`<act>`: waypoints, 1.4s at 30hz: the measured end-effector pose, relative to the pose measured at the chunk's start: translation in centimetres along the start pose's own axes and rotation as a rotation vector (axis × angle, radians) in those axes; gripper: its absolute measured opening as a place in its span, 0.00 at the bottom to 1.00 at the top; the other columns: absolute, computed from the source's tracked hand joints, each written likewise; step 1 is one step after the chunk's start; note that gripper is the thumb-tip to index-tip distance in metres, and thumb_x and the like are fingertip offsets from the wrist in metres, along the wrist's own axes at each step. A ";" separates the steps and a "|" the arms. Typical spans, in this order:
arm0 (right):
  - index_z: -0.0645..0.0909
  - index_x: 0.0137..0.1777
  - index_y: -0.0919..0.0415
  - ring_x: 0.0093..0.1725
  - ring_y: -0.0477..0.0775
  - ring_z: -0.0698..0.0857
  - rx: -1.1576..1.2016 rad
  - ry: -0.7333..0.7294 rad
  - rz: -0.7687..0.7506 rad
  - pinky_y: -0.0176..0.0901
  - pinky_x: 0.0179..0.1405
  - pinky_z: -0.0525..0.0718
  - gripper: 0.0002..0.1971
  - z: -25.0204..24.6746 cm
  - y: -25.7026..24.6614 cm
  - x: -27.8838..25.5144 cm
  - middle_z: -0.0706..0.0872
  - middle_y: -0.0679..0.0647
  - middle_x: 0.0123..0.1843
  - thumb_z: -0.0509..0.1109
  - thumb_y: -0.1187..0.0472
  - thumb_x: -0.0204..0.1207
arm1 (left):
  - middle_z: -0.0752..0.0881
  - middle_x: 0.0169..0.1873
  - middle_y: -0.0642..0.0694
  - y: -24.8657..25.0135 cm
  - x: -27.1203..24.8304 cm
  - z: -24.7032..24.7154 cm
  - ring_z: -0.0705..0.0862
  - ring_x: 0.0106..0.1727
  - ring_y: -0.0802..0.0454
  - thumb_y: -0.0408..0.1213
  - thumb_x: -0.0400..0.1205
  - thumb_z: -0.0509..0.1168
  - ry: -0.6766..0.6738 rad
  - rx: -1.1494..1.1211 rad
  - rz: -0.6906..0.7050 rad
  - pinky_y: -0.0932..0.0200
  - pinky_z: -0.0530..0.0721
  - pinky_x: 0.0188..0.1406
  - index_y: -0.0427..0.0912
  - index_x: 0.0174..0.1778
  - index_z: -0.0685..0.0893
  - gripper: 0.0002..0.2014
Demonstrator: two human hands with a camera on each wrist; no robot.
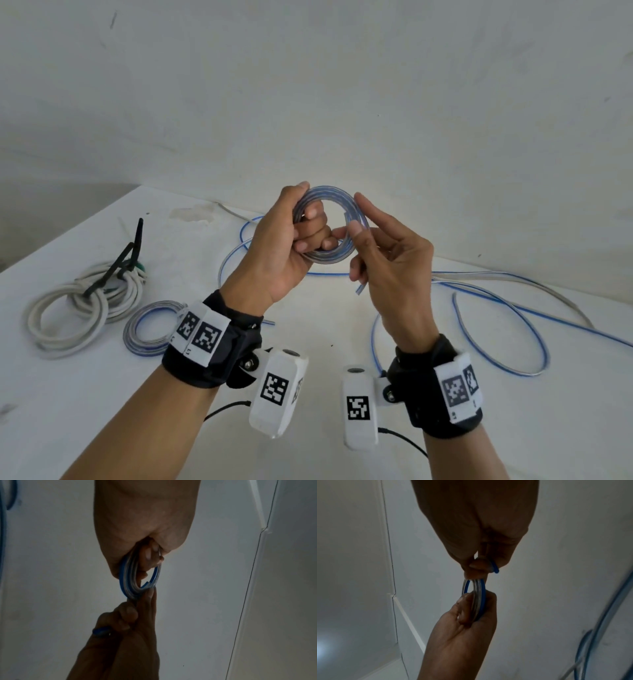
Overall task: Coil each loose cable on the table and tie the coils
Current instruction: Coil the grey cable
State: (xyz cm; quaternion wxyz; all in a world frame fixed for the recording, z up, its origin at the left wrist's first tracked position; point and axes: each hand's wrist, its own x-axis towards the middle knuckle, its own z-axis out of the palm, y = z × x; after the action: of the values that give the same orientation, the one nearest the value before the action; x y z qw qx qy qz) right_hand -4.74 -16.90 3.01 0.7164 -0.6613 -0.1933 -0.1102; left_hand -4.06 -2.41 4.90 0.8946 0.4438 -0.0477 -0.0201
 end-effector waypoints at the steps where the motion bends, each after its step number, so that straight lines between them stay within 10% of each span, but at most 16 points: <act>1: 0.84 0.69 0.49 0.22 0.51 0.74 -0.014 0.008 -0.011 0.41 0.21 0.75 0.16 -0.3 0.0 0.1 0.93 0.62 0.42 0.71 0.63 0.85 | 0.56 0.18 0.52 0.0 0.0 -0.1 0.56 0.21 0.53 0.44 0.90 0.50 -0.007 0.030 -0.008 0.57 0.77 0.33 0.44 0.28 0.69 0.23; 10: 0.89 0.64 0.51 0.27 0.50 0.70 -0.313 -0.280 0.000 0.40 0.27 0.72 0.15 -3.9 -0.6 0.8 0.90 0.55 0.38 0.69 0.68 0.86 | 0.61 0.17 0.51 -0.4 -0.2 -0.4 0.61 0.22 0.50 0.44 0.91 0.50 -0.141 0.503 -0.254 0.52 0.87 0.45 0.41 0.28 0.73 0.25; 25: 0.81 0.74 0.52 0.24 0.51 0.78 -0.069 -0.100 0.040 0.37 0.21 0.75 0.18 -1.1 -0.6 0.3 0.95 0.55 0.47 0.69 0.62 0.86 | 0.58 0.17 0.54 0.1 0.3 -0.3 0.56 0.19 0.56 0.42 0.90 0.49 0.015 0.033 -0.021 0.57 0.74 0.31 0.44 0.28 0.66 0.22; 38: 0.87 0.66 0.48 0.22 0.52 0.69 -0.242 -0.356 0.024 0.35 0.25 0.72 0.16 -3.9 -1.4 0.7 0.88 0.57 0.35 0.67 0.65 0.86 | 0.66 0.16 0.47 1.3 -0.3 -1.8 0.71 0.20 0.48 0.47 0.91 0.49 -0.274 0.512 -0.312 0.44 0.86 0.59 0.35 0.35 0.81 0.26; 42: 0.87 0.66 0.48 0.23 0.51 0.70 -0.309 -0.338 0.021 0.35 0.26 0.72 0.15 -4.0 -1.6 0.7 0.90 0.55 0.36 0.68 0.65 0.86 | 0.59 0.19 0.52 1.1 -0.5 -1.5 0.59 0.24 0.50 0.45 0.91 0.51 -0.220 0.544 -0.317 0.53 0.86 0.48 0.42 0.30 0.76 0.24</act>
State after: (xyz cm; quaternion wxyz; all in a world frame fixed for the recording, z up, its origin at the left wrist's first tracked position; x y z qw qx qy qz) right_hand -4.30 -20.97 4.57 0.5651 -0.7742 -0.2844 -0.0184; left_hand -4.37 -0.52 4.83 0.7185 0.6636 -0.0779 -0.1931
